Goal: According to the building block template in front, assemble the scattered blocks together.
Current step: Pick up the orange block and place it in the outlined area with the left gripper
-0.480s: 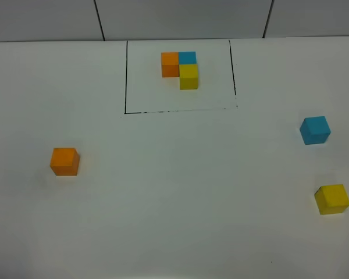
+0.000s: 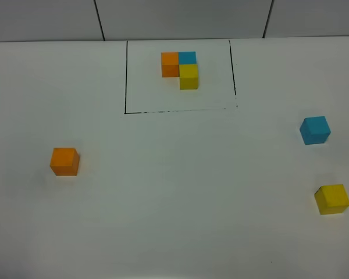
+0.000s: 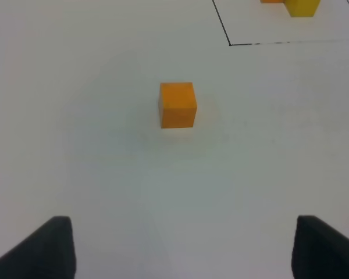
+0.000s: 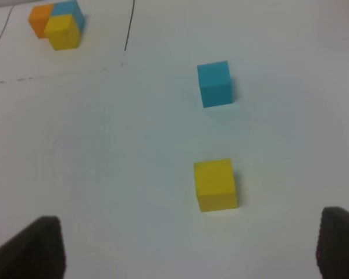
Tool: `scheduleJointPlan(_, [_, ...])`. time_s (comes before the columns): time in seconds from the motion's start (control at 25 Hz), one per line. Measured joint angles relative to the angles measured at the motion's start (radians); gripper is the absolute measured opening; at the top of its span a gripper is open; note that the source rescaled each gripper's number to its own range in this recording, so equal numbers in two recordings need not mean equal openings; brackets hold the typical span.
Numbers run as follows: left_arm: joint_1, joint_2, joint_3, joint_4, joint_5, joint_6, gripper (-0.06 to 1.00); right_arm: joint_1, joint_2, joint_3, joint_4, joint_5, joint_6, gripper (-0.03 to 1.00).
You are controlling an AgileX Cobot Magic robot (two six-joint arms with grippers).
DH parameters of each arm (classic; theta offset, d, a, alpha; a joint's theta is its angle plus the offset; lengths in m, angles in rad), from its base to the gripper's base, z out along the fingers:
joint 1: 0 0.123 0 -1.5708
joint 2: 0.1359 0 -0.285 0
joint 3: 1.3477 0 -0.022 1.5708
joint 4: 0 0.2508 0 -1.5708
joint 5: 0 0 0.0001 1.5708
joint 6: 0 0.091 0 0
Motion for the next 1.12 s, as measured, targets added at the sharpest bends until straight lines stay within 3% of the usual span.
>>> scheduleJointPlan(1.12, [0.000,0.015,-0.002,0.020,-0.002,0.001,0.65,0.000,0.000,0.000,0.000,0.000,-0.001,0.75])
